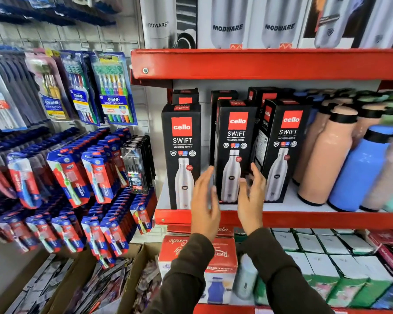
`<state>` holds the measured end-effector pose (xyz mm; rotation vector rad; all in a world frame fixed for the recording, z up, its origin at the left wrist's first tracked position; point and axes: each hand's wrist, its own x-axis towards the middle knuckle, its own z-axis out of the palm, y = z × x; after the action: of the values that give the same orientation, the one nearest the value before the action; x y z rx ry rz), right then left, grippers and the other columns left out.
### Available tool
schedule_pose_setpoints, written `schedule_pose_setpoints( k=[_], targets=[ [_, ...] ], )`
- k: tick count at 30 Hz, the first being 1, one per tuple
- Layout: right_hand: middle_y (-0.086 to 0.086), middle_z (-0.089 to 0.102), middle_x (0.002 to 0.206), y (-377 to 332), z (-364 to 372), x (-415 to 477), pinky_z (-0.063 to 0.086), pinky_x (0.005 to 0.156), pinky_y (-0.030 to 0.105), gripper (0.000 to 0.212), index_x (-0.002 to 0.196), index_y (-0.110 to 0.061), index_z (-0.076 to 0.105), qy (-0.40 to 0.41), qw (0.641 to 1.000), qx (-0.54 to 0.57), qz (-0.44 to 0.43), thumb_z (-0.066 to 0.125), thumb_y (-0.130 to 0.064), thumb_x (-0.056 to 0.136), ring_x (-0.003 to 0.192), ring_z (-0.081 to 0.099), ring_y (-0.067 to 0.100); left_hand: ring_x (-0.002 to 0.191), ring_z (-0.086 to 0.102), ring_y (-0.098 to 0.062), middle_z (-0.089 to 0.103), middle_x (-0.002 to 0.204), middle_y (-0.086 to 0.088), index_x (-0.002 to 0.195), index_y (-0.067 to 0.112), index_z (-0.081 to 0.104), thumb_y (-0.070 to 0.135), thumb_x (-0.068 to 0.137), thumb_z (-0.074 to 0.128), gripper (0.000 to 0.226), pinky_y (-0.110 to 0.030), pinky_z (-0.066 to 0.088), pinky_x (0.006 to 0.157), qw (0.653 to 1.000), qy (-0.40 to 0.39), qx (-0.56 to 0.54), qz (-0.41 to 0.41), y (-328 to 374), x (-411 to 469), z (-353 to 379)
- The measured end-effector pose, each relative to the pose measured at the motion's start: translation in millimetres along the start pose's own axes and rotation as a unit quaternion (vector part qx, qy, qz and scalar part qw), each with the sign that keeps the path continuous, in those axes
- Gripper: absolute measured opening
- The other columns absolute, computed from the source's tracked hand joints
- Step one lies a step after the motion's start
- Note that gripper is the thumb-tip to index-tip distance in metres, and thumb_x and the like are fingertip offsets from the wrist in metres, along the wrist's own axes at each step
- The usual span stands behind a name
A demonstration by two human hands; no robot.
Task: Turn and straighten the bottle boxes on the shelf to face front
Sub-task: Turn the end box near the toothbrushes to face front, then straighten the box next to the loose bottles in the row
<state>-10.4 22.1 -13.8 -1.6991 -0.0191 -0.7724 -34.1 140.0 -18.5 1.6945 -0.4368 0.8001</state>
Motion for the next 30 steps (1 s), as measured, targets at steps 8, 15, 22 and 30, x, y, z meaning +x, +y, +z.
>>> schedule_pose_setpoints(
  k=[8, 15, 22, 30],
  targets=[
    [0.011, 0.033, 0.162, 23, -4, 30, 0.02, 0.109, 0.02, 0.053, 0.156, -0.011, 0.027, -0.112, 0.988, -0.03, 0.107, 0.041, -0.024, 0.106, 0.149, 0.031, 0.023, 0.153, 0.019, -0.016, 0.023, 0.165, -0.01, 0.155, 0.004, 0.021, 0.014, 0.107, 0.036, 0.052, -0.006, 0.009, 0.11, 0.972, 0.001, -0.024, -0.233, -6, 25, 47],
    [0.012, 0.045, 0.155, 30, -12, 34, 0.028, 0.109, 0.025, 0.051, 0.152, -0.011, 0.036, -0.13, 0.986, -0.039, 0.098, 0.047, -0.024, 0.105, 0.144, 0.042, 0.025, 0.129, 0.056, -0.026, 0.062, 0.137, -0.012, 0.14, 0.009, 0.054, 0.021, 0.105, 0.044, 0.038, -0.006, 0.031, 0.088, 0.958, 0.039, -0.014, -0.284, -17, 32, 51],
    [-0.005, 0.05, 0.139, 21, -23, 19, 0.032, 0.105, 0.022, 0.048, 0.15, -0.016, 0.041, -0.143, 0.986, -0.019, 0.08, 0.05, -0.026, 0.103, 0.127, 0.043, 0.005, 0.12, 0.061, -0.023, 0.066, 0.131, -0.013, 0.136, 0.007, 0.057, 0.023, 0.103, 0.05, 0.038, -0.023, 0.041, 0.098, 0.96, 0.061, 0.003, -0.273, -11, 21, 43],
    [-0.012, 0.053, 0.132, 15, -34, 5, 0.037, 0.103, 0.013, 0.045, 0.147, -0.019, 0.044, -0.158, 0.986, -0.017, 0.053, 0.05, -0.025, 0.103, 0.124, 0.05, 0.003, 0.111, 0.056, -0.007, 0.064, 0.121, 0.002, 0.138, 0.009, 0.056, 0.025, 0.102, 0.052, 0.039, -0.02, 0.042, 0.095, 0.961, 0.059, -0.014, -0.268, 1, 6, 32]
  ],
)
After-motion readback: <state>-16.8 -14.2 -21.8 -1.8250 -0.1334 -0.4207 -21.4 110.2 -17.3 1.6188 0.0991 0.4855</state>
